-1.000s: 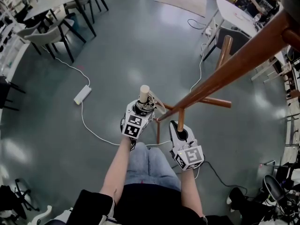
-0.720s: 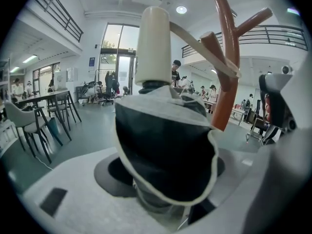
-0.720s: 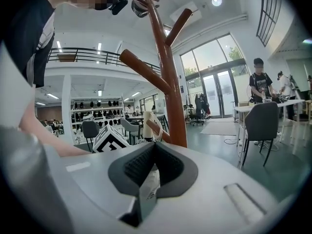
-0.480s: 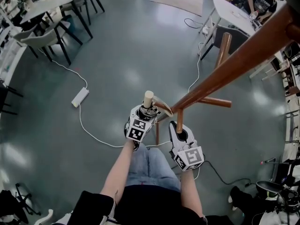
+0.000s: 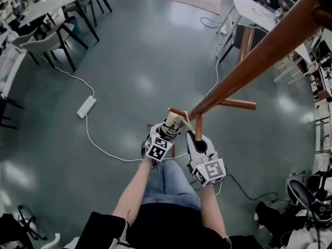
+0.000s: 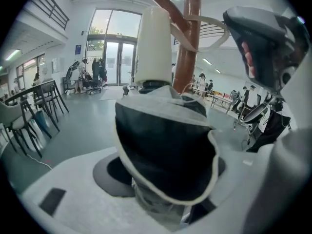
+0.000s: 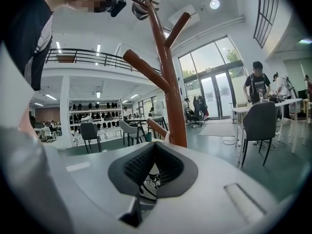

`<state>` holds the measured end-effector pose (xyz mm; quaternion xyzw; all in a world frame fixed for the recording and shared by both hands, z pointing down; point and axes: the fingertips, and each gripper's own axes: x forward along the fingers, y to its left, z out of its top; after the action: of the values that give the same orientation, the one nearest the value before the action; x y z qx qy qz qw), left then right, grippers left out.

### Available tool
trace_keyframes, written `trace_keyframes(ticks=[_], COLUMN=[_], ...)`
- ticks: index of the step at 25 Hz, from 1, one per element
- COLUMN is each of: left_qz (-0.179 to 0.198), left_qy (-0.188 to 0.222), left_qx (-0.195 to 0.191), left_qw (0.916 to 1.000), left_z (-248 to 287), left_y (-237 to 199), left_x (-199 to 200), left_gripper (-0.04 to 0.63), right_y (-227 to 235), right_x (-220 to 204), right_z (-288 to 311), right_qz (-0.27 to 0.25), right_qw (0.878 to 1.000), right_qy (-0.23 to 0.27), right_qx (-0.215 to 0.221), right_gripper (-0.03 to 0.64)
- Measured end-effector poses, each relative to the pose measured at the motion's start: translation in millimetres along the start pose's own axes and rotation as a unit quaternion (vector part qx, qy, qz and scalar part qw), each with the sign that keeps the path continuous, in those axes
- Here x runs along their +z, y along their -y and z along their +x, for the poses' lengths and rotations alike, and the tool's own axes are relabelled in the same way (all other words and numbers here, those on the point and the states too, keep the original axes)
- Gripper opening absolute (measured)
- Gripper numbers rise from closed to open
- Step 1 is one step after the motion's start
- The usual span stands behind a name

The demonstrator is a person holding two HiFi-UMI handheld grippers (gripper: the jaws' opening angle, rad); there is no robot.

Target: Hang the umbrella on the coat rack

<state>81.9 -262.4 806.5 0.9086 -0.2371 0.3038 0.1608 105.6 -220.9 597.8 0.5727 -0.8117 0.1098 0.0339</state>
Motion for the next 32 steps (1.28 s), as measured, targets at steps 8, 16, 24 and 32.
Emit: trace_keyframes(ticks=[8,16,24,32], left_qz=[-0.005,-0.009,-0.020,-0.005], left_qy=[-0.032,-0.043,-0.035,-0.028], left_qx=[-0.021,-0.011,0.015,0.024], left_qw=[0.9993,0.9990,0.9991,0.9993], left_z=[12.8,22.5,19.2,24.7], left_y=[17.4,15.4,11.2,10.1], left_x=[-33.4,-56.2,-64.4,-69.8], left_gripper=[0.319,0.322,0.330,0.331], right_y=[1.0,4.3,26.4,26.0], right_x=[-7.0,-19.6,-78.3,-155.6], right_z=[-4.7,-6.9,8.7,23.4], right_qz=[0.002,0.005,0.070,0.127], right_qw=[1.000,1.000,0.996,0.988], right_qy=[0.002,0.008,-0.010,-0.064], right_qx=[-0.006,-0.011,-0.059,-0.059], right_gripper=[0.009,0.009,0.009,0.023])
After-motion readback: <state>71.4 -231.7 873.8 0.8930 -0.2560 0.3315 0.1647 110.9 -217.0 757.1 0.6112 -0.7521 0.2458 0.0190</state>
